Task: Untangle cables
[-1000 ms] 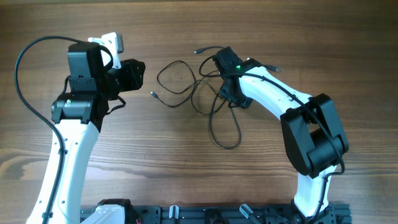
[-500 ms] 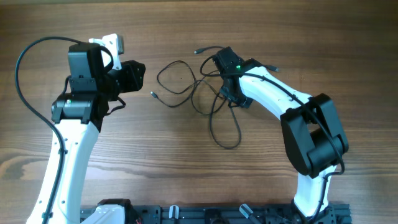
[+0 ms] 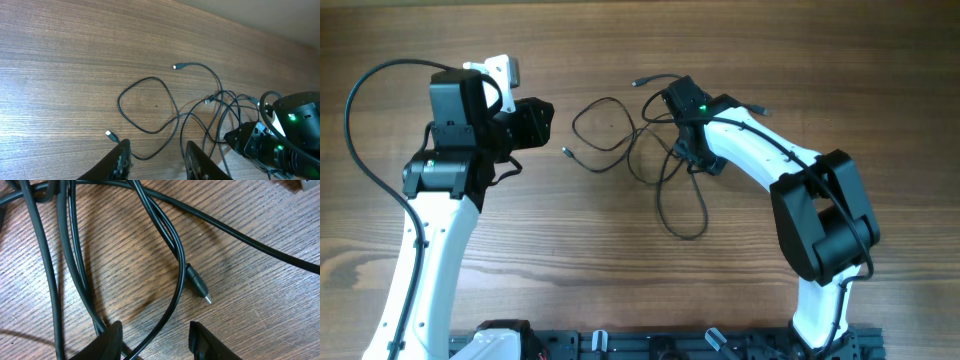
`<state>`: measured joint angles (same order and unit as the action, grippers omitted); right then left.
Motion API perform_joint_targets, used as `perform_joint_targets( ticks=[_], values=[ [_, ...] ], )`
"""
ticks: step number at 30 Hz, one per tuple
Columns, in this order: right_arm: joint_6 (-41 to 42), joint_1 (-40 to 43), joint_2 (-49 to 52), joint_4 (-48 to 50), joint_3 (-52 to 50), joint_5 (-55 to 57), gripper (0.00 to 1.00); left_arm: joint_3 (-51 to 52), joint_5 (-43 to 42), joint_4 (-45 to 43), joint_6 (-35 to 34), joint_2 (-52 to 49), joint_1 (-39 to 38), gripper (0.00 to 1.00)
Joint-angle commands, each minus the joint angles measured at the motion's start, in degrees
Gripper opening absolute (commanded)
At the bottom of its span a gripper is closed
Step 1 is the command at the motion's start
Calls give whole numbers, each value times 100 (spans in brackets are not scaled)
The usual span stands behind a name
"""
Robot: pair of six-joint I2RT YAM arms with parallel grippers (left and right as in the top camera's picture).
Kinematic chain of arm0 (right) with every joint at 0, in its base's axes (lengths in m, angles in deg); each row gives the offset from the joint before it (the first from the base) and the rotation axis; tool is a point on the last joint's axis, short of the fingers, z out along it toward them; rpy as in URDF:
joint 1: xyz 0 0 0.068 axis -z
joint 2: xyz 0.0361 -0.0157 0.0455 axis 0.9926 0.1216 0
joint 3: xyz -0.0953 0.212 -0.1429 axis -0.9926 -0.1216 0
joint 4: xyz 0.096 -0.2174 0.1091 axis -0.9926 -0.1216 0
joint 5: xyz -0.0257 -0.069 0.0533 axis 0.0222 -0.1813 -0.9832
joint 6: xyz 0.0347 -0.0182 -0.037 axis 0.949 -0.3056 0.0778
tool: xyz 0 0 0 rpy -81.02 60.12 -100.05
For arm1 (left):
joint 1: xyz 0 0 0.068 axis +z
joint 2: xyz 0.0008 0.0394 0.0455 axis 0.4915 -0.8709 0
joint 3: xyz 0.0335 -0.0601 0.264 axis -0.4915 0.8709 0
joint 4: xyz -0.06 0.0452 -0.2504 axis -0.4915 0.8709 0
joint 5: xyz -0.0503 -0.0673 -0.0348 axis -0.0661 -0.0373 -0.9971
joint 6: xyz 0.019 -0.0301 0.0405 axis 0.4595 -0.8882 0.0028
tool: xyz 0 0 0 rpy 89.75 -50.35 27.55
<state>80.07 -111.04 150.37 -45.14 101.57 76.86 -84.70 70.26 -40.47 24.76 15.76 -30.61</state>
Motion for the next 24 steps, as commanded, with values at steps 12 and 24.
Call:
perform_joint_targets(
  ticks=[12,24],
  values=[
    [-1687,-4,-149,680,146,-1327,4,-79,57,4,138,-15,-22,75],
    [-3215,-2,-3469,-782,269,-1329,4,-79,-946,-380,138,-1224,-101,72]
  ],
)
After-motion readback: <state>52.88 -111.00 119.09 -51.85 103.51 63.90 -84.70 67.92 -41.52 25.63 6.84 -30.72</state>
